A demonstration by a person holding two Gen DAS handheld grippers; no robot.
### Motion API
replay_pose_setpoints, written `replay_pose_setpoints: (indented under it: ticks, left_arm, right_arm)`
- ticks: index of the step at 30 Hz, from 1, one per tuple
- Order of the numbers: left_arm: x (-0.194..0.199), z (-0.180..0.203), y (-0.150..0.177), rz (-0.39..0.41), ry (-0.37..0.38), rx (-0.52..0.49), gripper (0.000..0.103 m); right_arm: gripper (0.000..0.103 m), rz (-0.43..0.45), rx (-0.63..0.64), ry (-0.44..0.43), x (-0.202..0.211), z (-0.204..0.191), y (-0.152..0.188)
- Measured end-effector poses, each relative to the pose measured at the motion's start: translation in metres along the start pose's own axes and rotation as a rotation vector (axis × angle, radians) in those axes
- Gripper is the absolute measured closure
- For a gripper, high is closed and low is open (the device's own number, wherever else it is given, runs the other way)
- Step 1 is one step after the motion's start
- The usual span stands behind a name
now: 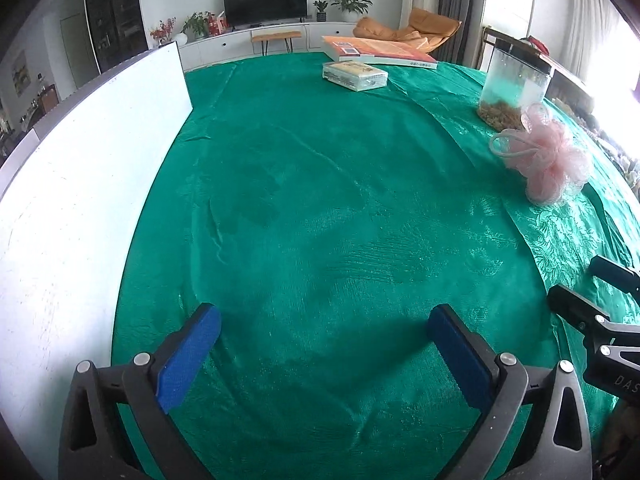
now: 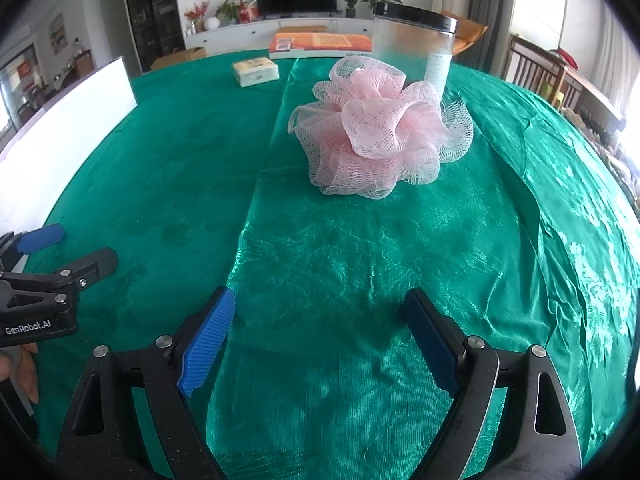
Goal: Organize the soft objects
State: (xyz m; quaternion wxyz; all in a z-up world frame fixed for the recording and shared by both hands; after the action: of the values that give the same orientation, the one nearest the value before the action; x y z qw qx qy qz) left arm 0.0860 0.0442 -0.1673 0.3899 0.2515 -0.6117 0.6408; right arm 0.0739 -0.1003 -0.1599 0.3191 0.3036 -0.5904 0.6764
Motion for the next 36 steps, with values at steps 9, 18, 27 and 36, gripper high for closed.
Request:
replay_pose_setpoints:
  ticks: [9,18,27,36]
  left_arm:
    - [-0.0008,0.0000,-0.0004,0.001,-0.003,-0.001,0.000]
    - [-0.0009,0.0002,-0.0010,0.001,-0.004,-0.001,0.000]
    - [-0.0012,0.0004,-0.0011,0.002,-0.006,-0.002,0.000]
    - [-0.0010,0.0001,-0.0012,0.002,-0.007,-0.003,0.000]
  right_arm:
    - [0.014,0.000,0.000,0.000,-0.0003,0.0002,0.0000]
    - [0.014,0.000,0.000,-0.002,-0.0011,0.0004,0.0001]
    - [0.014,0.006,-0.002,-0.010,-0.0024,0.0002,0.0012]
    - [0.014,0.008,-0.001,-0.013,-0.0028,0.0015,0.0019]
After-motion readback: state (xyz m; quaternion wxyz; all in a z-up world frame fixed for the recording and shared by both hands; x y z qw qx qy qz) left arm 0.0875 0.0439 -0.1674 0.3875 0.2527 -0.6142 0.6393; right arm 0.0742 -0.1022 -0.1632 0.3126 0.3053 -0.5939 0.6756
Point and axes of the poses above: each gripper's, at about its wrist camera, not at the fingertips, and x roughly against the way its jaws point, z to its right, y to its underside, the point moved 7 cm from there along -x, roughly the way its jaws point, and after that the axes turned 8 degrees about y, right-handed, at the moved point
